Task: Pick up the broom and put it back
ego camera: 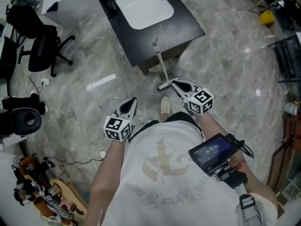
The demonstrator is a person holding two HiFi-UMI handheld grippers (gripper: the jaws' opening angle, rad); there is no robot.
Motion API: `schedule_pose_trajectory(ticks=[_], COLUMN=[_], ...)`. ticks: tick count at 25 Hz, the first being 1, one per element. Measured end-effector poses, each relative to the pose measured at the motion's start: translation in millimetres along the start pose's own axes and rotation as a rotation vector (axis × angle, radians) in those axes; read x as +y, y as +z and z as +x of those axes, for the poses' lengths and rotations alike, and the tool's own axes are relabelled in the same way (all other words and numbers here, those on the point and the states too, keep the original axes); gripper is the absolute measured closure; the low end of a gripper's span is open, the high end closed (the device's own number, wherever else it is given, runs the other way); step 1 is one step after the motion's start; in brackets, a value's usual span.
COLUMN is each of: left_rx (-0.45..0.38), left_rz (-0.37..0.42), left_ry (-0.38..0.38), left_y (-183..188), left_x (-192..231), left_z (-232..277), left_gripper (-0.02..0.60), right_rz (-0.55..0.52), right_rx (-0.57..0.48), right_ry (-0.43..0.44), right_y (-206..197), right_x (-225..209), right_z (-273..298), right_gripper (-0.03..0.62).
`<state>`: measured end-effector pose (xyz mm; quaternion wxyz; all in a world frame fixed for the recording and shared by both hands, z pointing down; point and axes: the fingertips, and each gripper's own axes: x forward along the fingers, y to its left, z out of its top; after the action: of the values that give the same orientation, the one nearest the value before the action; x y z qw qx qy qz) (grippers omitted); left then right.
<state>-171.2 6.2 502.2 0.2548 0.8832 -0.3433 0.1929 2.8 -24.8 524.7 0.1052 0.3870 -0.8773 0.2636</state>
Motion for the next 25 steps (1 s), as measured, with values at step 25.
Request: schedule_pose_trajectory(ticks=[25], left_rx=[-0.028], left_rz=[-0.129], left_ry=[0.15], left_y=[2], left_x=[30], left_z=[17], left_gripper=[0.569], right_rz=[-0.028], right_rx=[0.162], right_ry=[0.078], right_y=[-11], right_x=[-78], right_z=[100], right_gripper=[0.574])
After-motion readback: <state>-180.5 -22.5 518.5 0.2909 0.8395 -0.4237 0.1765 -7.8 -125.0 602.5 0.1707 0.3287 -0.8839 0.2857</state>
